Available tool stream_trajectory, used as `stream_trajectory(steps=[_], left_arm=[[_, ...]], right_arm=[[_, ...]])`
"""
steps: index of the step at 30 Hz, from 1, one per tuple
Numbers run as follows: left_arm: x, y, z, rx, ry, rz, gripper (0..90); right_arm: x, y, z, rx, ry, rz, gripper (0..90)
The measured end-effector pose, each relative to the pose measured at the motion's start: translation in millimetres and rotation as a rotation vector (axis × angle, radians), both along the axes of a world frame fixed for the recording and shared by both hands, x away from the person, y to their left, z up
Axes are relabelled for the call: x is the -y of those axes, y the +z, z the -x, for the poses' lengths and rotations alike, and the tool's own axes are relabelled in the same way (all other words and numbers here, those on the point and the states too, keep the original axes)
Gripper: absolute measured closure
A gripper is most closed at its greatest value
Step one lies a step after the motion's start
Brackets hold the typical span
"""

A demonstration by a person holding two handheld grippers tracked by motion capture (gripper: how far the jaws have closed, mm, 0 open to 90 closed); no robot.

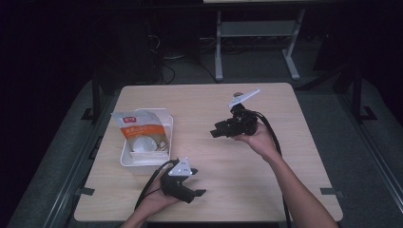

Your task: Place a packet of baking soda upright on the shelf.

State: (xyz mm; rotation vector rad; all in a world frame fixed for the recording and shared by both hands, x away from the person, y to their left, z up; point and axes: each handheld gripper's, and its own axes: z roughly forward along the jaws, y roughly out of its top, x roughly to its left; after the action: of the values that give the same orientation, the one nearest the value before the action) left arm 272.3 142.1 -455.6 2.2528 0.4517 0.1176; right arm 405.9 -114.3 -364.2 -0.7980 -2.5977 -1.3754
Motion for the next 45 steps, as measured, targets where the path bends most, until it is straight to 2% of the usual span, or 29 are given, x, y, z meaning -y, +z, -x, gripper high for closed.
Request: stream_trajectory(steps=[12,22,25,27,45], left_arm=[[-0.1,0.6,-0.3,0.000,0.007,0.006,22.6],[-0.8,0.9,-0.9,-0.002,0.013,0.013,22.6],[-1.0,1.0,-1.2,-0.002,0.014,0.014,22.6],[-1.1,1.1,-1.2,-0.002,0.014,0.014,22.6],[-1.2,1.2,-1.4,0.001,0.016,0.019,22.6]], right_arm=[[30.1,-3.6,15.4,-0.002,-0.038,-0.023,49.3],[50.1,-11.3,27.2,-0.010,-0.062,-0.020,48.4],[54.8,-11.5,29.9,-0.027,-0.064,-0.022,47.7],[57.7,-11.4,33.2,-0.014,-0.068,-0.026,47.8],[81.7,-26.0,56.1,-0.022,-0.100,-0.015,46.6]])
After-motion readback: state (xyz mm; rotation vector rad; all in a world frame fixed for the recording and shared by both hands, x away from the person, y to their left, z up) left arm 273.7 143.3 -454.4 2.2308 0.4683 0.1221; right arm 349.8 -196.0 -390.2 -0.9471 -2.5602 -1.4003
